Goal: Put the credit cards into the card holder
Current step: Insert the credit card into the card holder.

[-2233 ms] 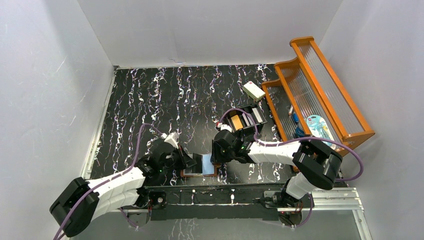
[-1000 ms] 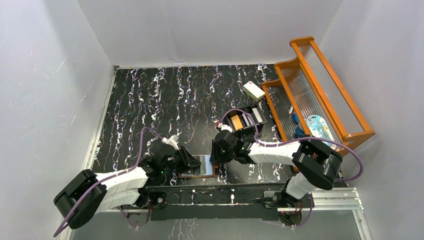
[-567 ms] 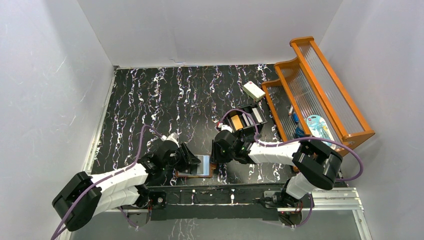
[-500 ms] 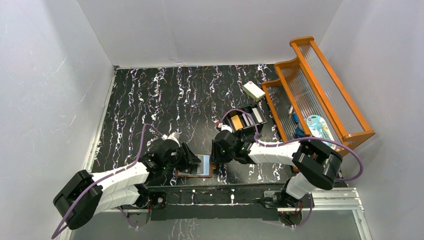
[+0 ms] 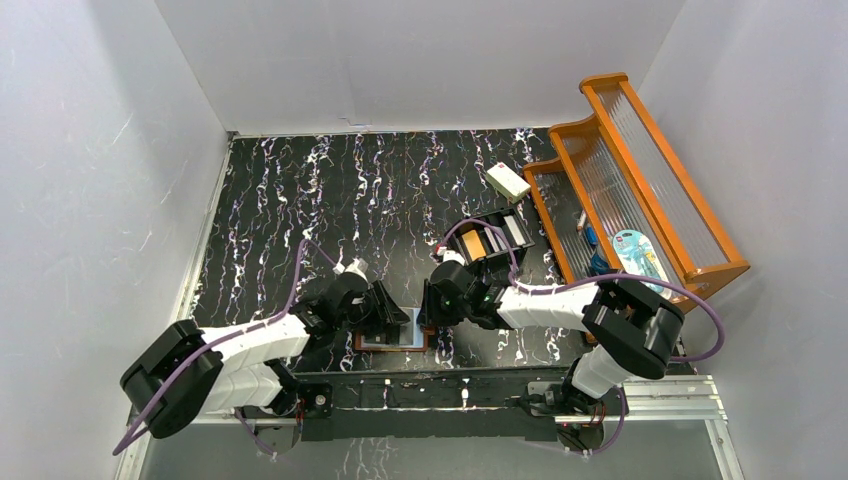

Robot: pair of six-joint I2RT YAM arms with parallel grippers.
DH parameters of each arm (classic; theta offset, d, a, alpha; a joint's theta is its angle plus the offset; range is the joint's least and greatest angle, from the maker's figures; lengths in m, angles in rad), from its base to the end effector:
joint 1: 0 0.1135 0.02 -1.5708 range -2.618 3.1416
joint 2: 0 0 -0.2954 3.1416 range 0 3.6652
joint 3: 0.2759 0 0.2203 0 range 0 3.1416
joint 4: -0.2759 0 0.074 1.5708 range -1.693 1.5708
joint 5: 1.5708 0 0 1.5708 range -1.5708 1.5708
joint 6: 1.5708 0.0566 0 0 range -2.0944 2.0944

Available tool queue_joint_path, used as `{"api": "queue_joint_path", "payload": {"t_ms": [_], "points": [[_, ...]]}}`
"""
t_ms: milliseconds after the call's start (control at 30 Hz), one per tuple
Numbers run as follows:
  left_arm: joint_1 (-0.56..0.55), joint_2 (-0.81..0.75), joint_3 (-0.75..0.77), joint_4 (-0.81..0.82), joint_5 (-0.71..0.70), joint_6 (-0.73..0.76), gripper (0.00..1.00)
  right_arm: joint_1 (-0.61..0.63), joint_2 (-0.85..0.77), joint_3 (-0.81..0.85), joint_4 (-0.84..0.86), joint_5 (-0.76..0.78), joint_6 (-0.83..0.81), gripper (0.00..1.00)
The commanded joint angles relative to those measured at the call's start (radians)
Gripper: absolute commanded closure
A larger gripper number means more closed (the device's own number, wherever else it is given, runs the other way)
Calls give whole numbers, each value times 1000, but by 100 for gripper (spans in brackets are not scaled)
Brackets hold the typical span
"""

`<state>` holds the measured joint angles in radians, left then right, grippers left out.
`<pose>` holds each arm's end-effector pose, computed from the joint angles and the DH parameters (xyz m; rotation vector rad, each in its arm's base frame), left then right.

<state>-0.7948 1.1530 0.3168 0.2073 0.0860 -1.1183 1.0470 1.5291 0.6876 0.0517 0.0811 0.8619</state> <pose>0.1312 -0.1406 0.1897 -0.3415 2.4262 -1.0800 0.1468 0.2449 0.1980 -0.1906 2.5082 0.7858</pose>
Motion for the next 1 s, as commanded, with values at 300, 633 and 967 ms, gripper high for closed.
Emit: {"api": "queue_joint_path", "payload": {"t_ms": [300,633,967], "points": [[-9,87,117,-116,31,-10,48,2,-42,-33,-23,50,41,56],[-10,168,199,-180,25,8,44,-3,-50,-58,-37,97,36,56],[-24,165,242,-176,-10,51,44,-17,-143,-100,-31,105,41,58]]}}
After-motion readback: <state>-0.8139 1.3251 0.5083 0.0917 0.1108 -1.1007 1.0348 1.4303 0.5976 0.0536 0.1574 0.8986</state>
